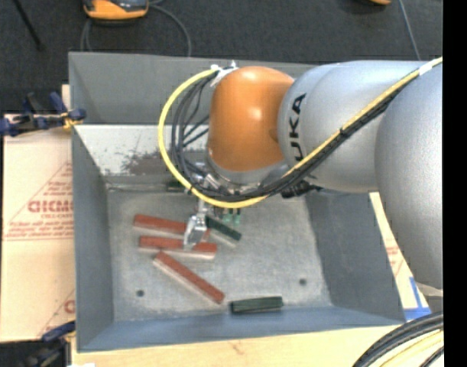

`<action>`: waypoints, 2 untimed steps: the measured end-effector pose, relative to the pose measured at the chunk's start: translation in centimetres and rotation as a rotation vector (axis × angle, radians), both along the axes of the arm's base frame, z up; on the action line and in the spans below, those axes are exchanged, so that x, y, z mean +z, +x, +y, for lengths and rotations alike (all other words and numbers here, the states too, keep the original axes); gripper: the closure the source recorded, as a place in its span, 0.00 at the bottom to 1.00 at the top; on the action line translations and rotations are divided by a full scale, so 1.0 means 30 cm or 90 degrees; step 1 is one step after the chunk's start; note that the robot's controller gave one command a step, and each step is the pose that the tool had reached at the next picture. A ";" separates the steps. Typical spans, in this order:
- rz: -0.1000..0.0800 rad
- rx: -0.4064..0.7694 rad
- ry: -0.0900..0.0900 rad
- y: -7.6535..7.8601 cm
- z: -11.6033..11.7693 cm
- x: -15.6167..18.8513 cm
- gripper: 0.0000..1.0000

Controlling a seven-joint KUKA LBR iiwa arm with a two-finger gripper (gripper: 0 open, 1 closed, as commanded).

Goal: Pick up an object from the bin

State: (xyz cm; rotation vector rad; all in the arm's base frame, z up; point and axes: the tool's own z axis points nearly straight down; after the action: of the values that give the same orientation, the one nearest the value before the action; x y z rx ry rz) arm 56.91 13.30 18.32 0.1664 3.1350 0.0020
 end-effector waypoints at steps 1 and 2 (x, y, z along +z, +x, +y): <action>0.001 -0.055 0.005 0.001 -0.029 -0.316 1.00; 0.000 -0.055 0.005 0.003 -0.029 -0.316 1.00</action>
Offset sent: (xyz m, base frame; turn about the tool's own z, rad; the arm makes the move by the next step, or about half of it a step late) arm 0.0000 0.0000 0.0000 0.0000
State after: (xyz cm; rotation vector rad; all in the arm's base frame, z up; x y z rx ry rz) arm 56.99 12.44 8.85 0.3028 3.1245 0.0151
